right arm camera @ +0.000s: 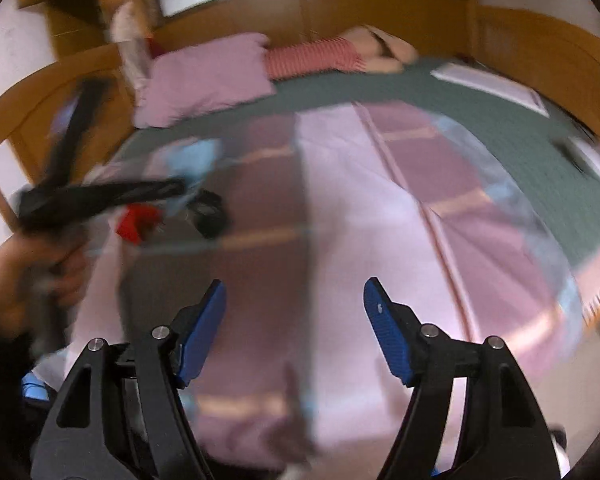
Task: Collect trash
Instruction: 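Grasp the blue face mask with the left gripper while the right grasps the dark plastic bag, then carry the mask and dark bag toward the white bin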
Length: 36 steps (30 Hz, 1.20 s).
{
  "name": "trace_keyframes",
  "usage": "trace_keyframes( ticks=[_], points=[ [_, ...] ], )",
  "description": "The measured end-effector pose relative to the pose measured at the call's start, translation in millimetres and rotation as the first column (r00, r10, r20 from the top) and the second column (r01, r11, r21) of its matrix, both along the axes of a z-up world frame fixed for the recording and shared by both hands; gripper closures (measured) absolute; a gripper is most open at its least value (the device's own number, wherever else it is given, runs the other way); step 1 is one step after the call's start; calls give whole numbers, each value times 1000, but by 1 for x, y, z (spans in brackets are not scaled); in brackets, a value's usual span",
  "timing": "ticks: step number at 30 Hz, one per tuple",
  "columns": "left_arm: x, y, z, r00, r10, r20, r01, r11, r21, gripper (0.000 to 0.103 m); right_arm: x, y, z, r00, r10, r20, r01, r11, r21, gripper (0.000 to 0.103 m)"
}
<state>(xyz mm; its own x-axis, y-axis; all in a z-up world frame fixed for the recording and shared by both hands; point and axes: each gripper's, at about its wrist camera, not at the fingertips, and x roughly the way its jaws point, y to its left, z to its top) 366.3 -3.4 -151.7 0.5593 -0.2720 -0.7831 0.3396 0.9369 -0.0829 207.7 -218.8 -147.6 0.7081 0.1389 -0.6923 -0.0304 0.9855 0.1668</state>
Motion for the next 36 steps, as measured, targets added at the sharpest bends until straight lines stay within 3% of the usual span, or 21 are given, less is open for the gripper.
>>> trace_keyframes(
  ticks=[3, 6, 10, 14, 17, 18, 21, 26, 31, 36],
  points=[
    [-27, 79, 9, 992, 128, 15, -128, 992, 20, 83, 44, 39, -2, 996, 81, 29, -80, 995, -58, 33],
    [-51, 141, 0, 965, 263, -3, -263, 964, -27, 83, 86, 81, -17, 986, 164, 19, -160, 979, -122, 32],
    [-63, 191, -14, 930, 359, -74, -365, 927, -91, 83, 123, 131, -45, 967, 253, 6, -242, 931, -274, 32],
    [-62, 194, -17, 936, 345, -64, -348, 936, -51, 83, 148, 158, -68, 955, 290, -54, -291, 899, -328, 34],
    [-68, 190, -19, 954, 287, -86, -295, 951, -99, 83, 153, 169, -74, 960, 276, -57, -275, 877, -394, 58],
    [-70, 187, -18, 958, 272, -86, -280, 955, -100, 83, 152, 170, -71, 961, 271, -51, -268, 875, -403, 71],
    [-73, 183, -15, 964, 256, -72, -262, 960, -102, 83, 145, 171, -65, 955, 289, -70, -294, 878, -377, 81],
    [-72, 187, -17, 957, 282, -62, -287, 953, -99, 83, 121, 172, -56, 955, 292, -60, -293, 884, -365, 83],
    [-73, 194, -19, 948, 311, -61, -315, 945, -85, 83, 84, 178, -31, 948, 318, -17, -302, 881, -364, 83],
    [-78, 193, -15, 947, 320, -23, -321, 945, -56, 83, 52, 180, -3, 951, 307, 22, -284, 902, -325, 83]
  ],
)
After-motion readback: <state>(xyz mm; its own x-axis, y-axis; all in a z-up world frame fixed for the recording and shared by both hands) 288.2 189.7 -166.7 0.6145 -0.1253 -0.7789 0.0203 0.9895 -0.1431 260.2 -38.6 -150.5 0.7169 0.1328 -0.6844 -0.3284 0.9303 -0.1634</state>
